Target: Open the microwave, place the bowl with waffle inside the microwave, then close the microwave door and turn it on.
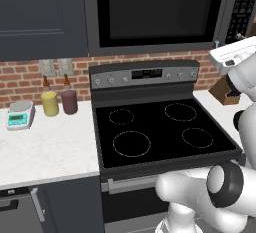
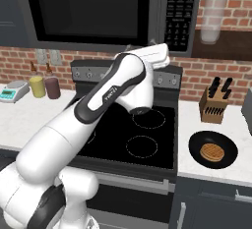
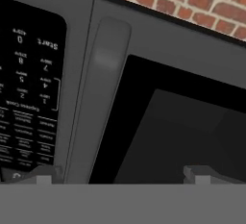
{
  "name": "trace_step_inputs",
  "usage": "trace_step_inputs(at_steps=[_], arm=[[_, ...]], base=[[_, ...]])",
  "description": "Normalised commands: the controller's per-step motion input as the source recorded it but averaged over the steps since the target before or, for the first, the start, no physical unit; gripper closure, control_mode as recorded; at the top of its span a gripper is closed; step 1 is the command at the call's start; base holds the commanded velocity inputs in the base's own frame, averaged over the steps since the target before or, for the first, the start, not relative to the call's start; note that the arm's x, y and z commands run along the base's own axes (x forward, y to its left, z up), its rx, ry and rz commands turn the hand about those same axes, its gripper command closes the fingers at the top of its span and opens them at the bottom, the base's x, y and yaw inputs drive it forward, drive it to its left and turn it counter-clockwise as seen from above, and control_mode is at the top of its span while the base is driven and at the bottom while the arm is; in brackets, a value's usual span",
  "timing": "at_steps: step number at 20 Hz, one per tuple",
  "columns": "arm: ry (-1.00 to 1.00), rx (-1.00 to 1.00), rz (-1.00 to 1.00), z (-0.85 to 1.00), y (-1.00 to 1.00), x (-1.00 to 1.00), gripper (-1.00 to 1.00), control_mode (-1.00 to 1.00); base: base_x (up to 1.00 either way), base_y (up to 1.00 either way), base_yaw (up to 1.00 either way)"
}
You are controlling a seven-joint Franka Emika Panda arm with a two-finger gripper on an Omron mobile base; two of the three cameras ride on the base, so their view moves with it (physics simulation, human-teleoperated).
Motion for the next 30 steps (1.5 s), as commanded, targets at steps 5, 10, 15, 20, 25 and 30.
trace_step_inputs(at_steps=[5,10,15,20,25,30], arm=[[0.0,0.02,0.0,0.0,-0.05,0.26,-1.0,-1.0],[0.0,0.04,0.0,0.0,-0.15,0.2,-1.0,-1.0],[0.0,0.04,0.0,0.0,-0.17,0.19,-1.0,-1.0],[0.0,0.01,0.0,0.0,-0.03,0.36,-1.0,-1.0],[0.03,0.0,0.0,0.0,0.0,0.35,-1.0,-1.0],[0.05,0.0,0.0,0.0,0.02,0.06,1.0,-1.0]], base=[[0.0,0.0,0.0],[0.0,0.0,0.0],[0.0,0.0,0.0],[0.0,0.0,0.0],[0.0,0.0,0.0],[0.0,0.0,0.0]])
